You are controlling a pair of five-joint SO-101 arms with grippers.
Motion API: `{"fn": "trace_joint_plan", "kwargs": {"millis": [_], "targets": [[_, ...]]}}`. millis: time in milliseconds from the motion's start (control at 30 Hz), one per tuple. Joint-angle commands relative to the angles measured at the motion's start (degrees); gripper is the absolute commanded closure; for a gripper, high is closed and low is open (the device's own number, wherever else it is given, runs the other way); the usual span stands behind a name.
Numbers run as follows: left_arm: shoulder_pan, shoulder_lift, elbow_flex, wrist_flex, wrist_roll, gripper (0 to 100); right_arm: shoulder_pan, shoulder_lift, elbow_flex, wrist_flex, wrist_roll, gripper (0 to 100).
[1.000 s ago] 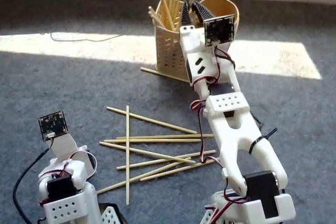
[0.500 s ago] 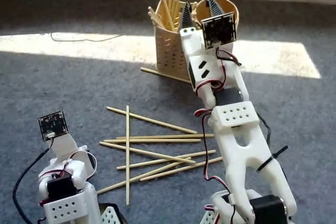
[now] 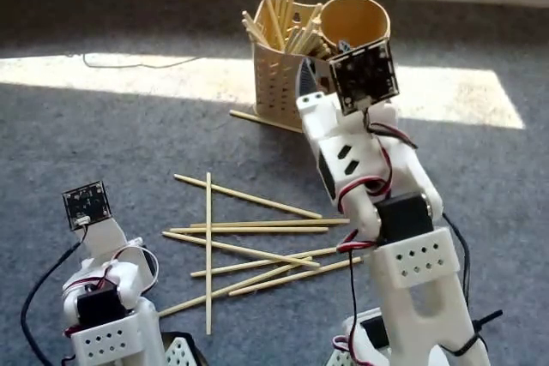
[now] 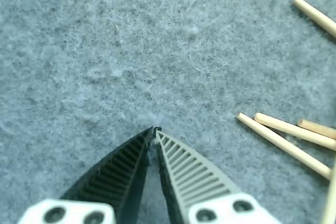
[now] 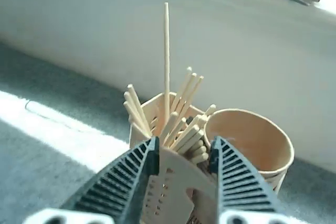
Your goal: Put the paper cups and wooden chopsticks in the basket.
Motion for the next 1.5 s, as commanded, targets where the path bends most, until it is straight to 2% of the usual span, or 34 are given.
{"fn": "trace_joint_plan", "kwargs": {"millis": [0, 300, 567, 833, 1100, 1367, 1467], "targets": [[0.48, -0.13, 1.1, 0.26, -0.26, 99, -4.97, -3.47, -0.57, 9.19, 3.78, 83.5], [0.48, -0.13, 1.1, 0.26, -0.26, 99, -16.66, 5.58, -0.57, 17.36, 3.96, 83.6], [0.48, -0.13, 1.1, 0.26, -0.26, 99, -22.46, 23.6, -2.59, 16.84, 5.27, 83.6], [0.48, -0.13, 1.1, 0.26, -0.26, 99, -22.81, 40.48, -10.42, 16.92, 9.76, 83.6], [0.48, -0.13, 1.1, 0.26, -0.26, 99, -22.81, 55.69, -19.74, 17.01, 9.93, 83.6], [0.48, -0.13, 1.1, 0.26, -0.26, 99, -22.46, 64.48, -23.78, 17.01, 9.93, 83.7], [0.48, -0.13, 1.1, 0.26, -0.26, 99, -22.37, 66.51, -24.66, 17.01, 9.93, 89.6]]}}
